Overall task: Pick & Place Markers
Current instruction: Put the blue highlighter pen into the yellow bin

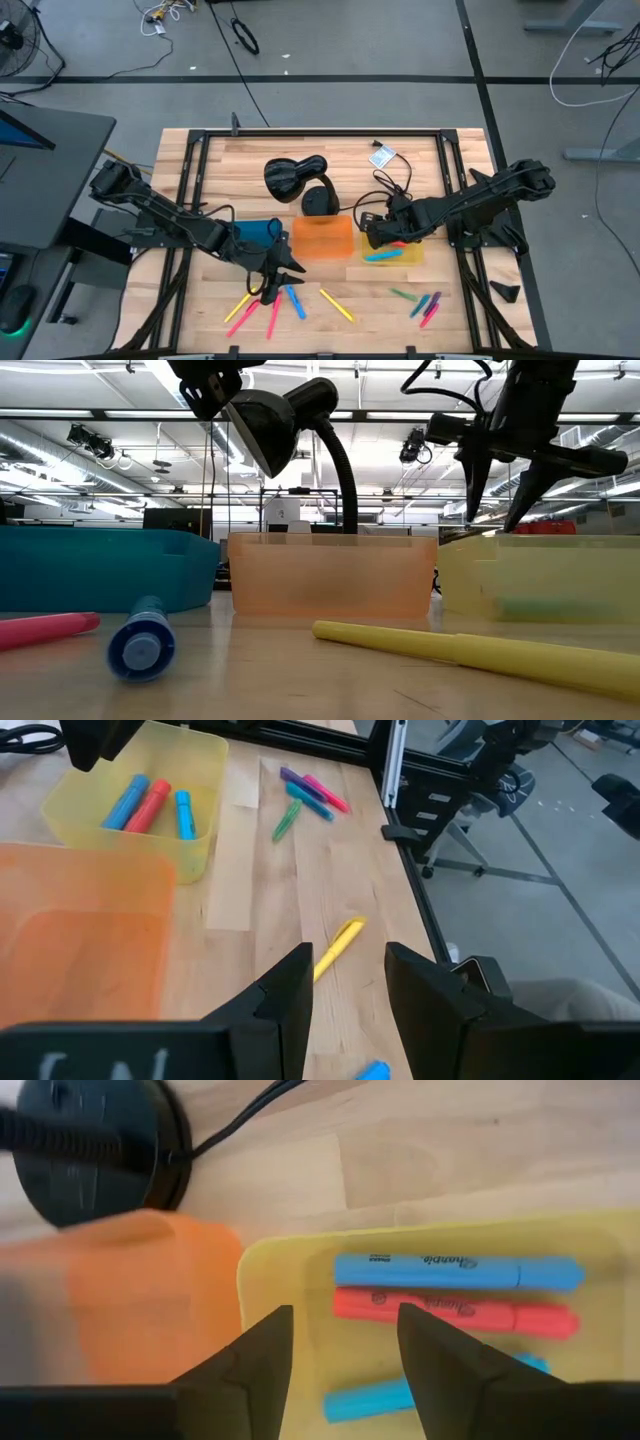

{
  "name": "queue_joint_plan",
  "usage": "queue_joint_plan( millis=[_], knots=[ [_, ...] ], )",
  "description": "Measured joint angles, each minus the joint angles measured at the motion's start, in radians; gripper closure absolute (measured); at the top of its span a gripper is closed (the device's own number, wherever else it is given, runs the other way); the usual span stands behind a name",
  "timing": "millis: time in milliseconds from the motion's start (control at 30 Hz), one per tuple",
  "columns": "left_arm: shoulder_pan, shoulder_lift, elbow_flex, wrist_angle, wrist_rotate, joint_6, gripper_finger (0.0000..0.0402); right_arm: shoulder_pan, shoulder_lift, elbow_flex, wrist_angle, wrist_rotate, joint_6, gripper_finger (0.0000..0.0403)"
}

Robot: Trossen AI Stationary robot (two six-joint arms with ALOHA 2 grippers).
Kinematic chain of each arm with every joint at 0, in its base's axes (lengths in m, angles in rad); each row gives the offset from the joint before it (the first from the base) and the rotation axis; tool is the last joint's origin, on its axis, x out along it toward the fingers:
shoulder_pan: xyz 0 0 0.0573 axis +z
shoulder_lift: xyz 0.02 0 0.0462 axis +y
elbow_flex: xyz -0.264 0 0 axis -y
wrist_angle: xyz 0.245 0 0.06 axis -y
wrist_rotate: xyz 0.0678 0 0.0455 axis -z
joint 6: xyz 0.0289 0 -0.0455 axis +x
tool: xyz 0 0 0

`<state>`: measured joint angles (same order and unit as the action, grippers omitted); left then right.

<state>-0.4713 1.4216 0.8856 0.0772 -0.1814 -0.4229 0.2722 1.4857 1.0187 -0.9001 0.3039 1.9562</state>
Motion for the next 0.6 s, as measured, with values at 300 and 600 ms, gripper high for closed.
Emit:
queue_joint_plan(
  millis=[300, 600],
  knots=[
    [0.000, 0.000, 0.000, 0.000, 0.000, 0.000, 0.0268, 0.006, 0.000, 0.000, 0.030, -0.007, -0.392, 0.0223],
    [0.000, 0.000, 0.000, -0.001, 0.000, -0.008, 0.0268, 0.031, 0.000, 0.000, 0.104, -0.008, -0.829, 0.0223]
  ],
)
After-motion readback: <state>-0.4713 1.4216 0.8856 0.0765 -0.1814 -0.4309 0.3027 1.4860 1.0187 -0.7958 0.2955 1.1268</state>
